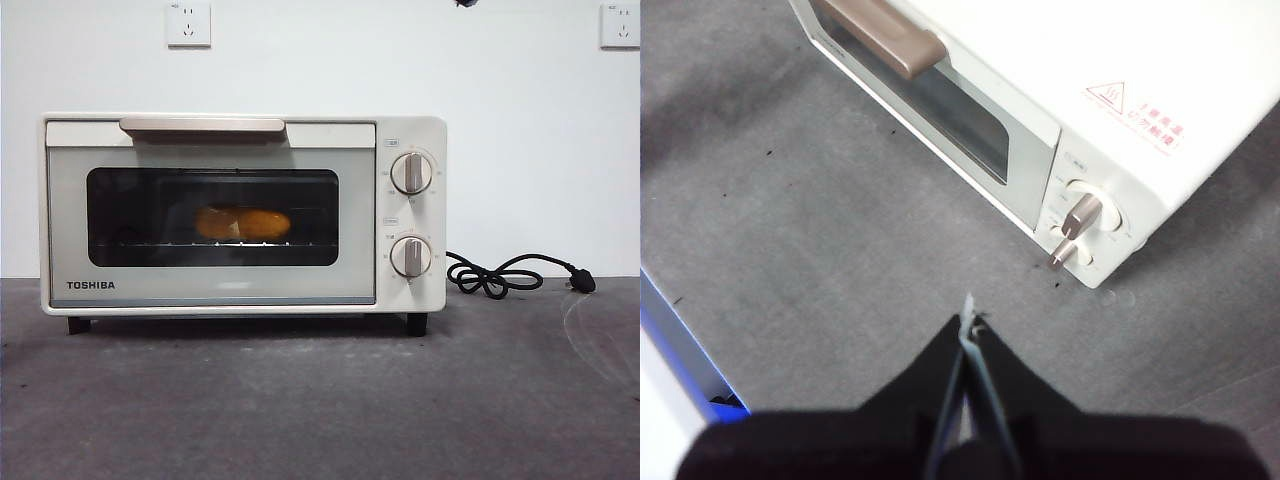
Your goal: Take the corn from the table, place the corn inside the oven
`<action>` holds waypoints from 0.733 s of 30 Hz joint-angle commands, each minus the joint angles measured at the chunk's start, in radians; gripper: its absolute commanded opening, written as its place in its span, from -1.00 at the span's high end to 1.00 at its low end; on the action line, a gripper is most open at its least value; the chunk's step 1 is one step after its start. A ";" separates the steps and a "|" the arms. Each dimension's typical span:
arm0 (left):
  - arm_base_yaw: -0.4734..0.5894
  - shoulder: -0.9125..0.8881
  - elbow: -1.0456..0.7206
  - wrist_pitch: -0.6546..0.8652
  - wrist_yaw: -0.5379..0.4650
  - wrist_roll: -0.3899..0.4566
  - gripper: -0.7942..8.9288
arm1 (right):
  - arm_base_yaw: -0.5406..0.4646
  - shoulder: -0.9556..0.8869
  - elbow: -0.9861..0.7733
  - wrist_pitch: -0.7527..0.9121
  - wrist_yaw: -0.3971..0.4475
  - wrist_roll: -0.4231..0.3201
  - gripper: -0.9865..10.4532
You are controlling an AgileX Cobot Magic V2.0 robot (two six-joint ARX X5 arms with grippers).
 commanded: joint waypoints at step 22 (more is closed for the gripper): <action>-0.055 -0.123 -0.125 -0.158 -0.153 0.012 0.84 | 0.000 0.000 -0.005 0.006 0.012 -0.006 0.85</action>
